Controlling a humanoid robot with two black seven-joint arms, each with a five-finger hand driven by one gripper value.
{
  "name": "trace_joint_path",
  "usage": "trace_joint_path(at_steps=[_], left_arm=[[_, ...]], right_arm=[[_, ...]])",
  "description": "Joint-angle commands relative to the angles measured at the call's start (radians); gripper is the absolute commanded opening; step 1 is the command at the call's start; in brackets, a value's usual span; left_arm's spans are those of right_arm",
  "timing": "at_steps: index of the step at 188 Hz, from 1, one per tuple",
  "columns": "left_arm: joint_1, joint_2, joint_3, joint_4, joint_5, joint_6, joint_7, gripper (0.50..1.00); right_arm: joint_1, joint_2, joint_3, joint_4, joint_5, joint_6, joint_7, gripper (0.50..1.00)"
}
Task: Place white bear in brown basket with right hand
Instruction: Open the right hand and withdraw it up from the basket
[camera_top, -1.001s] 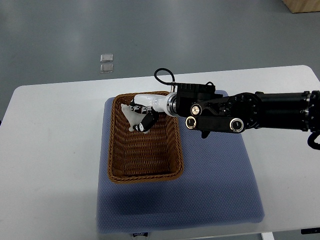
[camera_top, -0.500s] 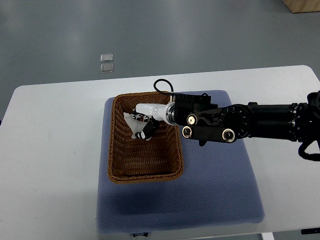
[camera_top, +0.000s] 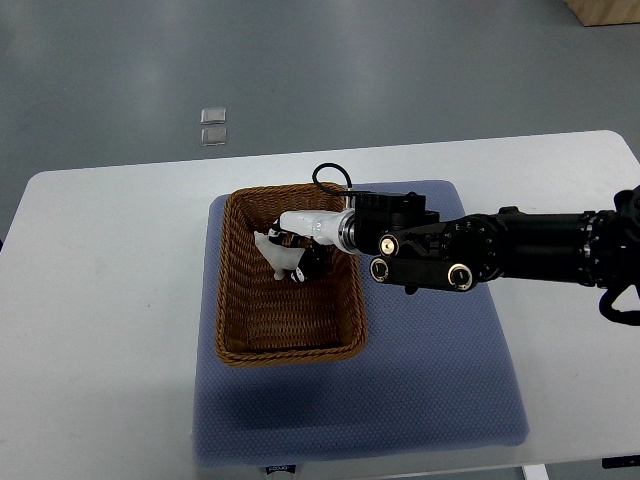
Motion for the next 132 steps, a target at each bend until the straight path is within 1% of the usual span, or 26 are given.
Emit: trace_joint_path(at_steps=[1, 21, 45, 70, 88, 103, 118, 132], left_arm=[[0.000, 0.000, 0.000, 0.000, 0.000, 0.000, 0.000, 1.000], [0.000, 0.000, 0.000, 0.000, 0.000, 0.000, 0.000, 1.000], [0.000, 0.000, 0.000, 0.000, 0.000, 0.000, 0.000, 1.000], [0.000, 0.000, -0.002, 0.000, 0.000, 0.000, 0.000, 1.000], [0.000, 0.000, -0.002, 0.000, 0.000, 0.000, 0.000, 1.000], [0.000, 0.000, -0.002, 0.000, 0.000, 0.000, 0.000, 1.000], [0.000, 0.000, 0.000, -0.002, 0.001, 0.000, 0.000, 1.000], [0.000, 0.000, 0.000, -0.002, 0.001, 0.000, 0.000, 1.000]], right_arm=[[0.005, -0.007, 0.004, 0.002, 0.004, 0.001, 0.000, 0.911], [0.011, -0.017, 0.007, 0.002, 0.009, 0.004, 0.000, 0.923], [0.029, -0.041, 0.033, 0.003, 0.012, 0.013, 0.000, 0.924], [0.031, -0.109, 0.148, 0.008, 0.013, 0.041, 0.001, 0.924], [0.013, -0.168, 0.283, 0.006, 0.023, 0.049, 0.007, 0.921], [-0.038, -0.207, 0.428, 0.003, 0.056, 0.050, 0.021, 0.924], [-0.139, -0.253, 0.608, 0.003, 0.102, 0.052, 0.023, 0.924], [-0.240, -0.259, 0.766, 0.002, 0.121, 0.052, 0.024, 0.924]])
